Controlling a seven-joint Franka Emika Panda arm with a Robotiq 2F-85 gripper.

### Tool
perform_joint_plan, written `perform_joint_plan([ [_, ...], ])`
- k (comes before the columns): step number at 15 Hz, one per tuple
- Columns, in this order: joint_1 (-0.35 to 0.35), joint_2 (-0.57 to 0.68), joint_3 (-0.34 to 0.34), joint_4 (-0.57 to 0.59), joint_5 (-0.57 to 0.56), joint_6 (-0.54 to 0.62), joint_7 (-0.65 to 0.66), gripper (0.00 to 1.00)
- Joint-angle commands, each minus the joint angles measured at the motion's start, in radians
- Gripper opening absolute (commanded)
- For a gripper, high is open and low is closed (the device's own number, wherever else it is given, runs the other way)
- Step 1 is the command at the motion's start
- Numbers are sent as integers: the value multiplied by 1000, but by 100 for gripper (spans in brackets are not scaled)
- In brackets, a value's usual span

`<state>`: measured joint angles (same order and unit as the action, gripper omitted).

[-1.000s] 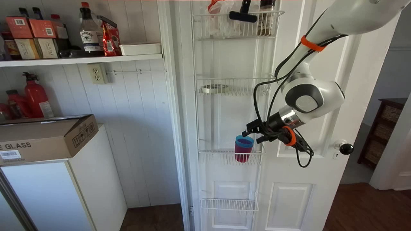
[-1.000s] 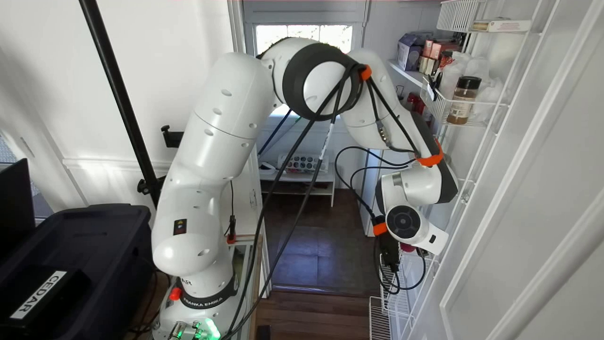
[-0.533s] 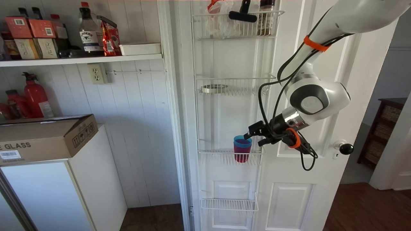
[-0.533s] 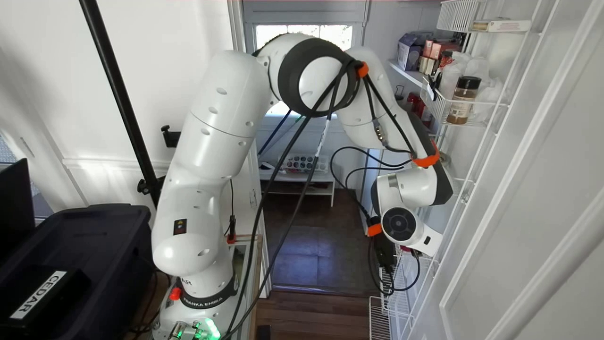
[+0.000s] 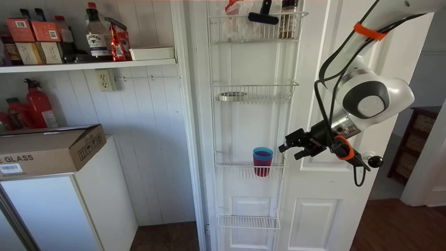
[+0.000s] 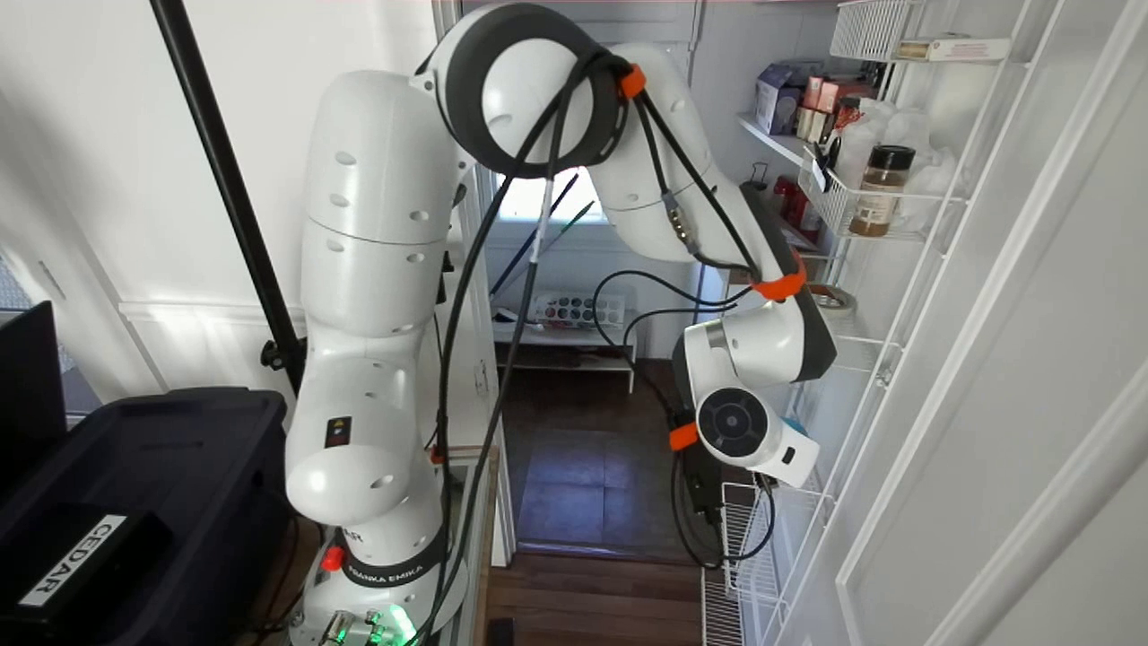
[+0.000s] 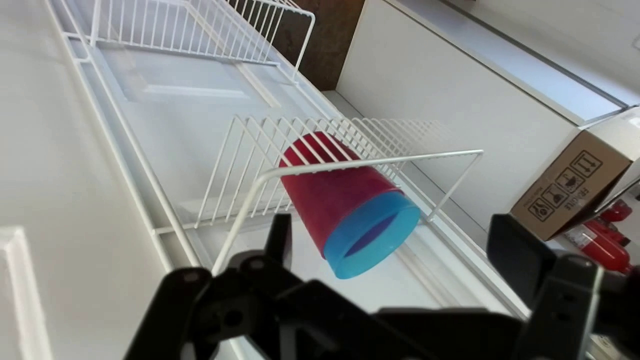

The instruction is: Put the blue cup in the pink cup

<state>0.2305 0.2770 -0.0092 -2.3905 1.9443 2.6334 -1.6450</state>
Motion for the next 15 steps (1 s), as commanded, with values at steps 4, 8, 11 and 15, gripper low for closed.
perform_joint_plan([
  [4, -69, -245, 16, -213, -210, -46, 144, 100],
  [8, -102, -354, 22, -273, -271, -31, 234, 100],
  [11, -121, -445, 33, -311, -269, 16, 313, 100],
  [15, -140, -543, 61, -353, -296, 61, 417, 100],
])
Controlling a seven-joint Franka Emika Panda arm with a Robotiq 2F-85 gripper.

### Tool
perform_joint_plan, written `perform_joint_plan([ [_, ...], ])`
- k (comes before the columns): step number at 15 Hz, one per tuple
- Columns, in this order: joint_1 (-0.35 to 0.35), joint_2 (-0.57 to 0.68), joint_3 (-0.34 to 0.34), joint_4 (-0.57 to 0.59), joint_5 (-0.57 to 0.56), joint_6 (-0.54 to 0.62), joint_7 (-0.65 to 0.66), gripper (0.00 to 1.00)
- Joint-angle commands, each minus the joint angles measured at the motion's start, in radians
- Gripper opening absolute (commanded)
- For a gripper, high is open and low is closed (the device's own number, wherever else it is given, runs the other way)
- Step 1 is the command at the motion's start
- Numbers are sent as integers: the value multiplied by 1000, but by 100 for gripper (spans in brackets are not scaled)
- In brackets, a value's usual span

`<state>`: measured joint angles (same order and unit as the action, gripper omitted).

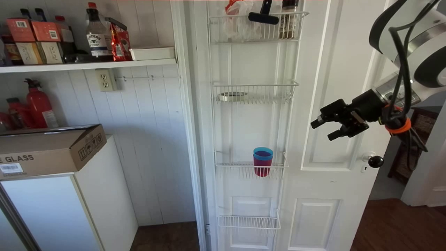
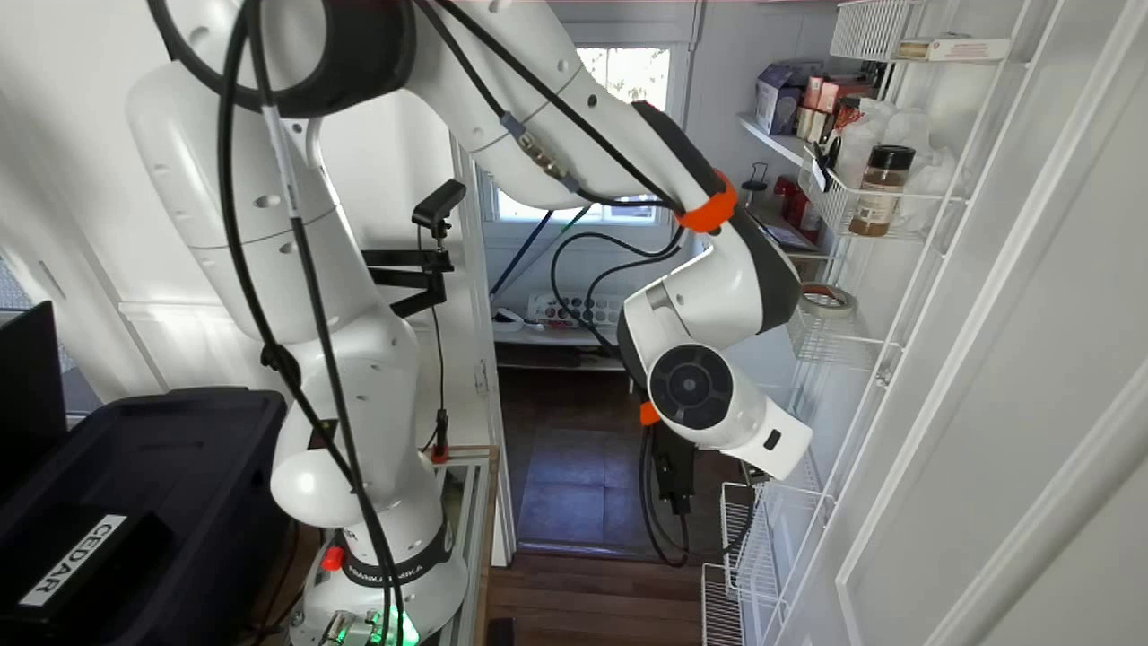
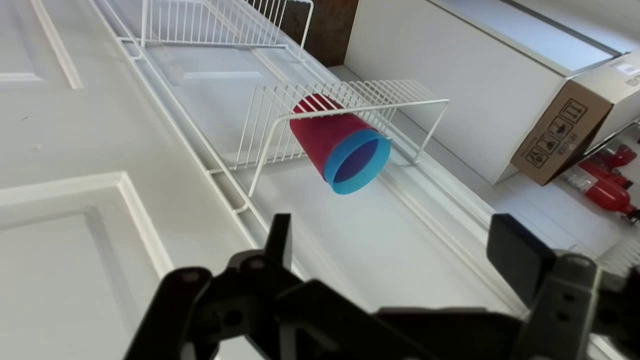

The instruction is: Put the blue cup in the pink cup

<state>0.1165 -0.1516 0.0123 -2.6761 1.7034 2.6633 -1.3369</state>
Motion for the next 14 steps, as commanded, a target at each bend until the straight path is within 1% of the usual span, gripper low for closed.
perform_joint_plan([
  [1, -29, -138, 45, -79, -68, 28, 131, 100],
  [5, -47, -222, 55, -123, -151, -1, 232, 100],
  [6, -24, -171, 32, -71, -171, 6, 254, 100],
  [8, -30, -186, 33, -73, -235, -4, 304, 100],
  [9, -22, -162, 33, -69, -167, 15, 237, 100],
  [11, -22, -163, 33, -66, -196, 13, 263, 100],
  [14, -22, -163, 32, -66, -197, 12, 265, 100],
])
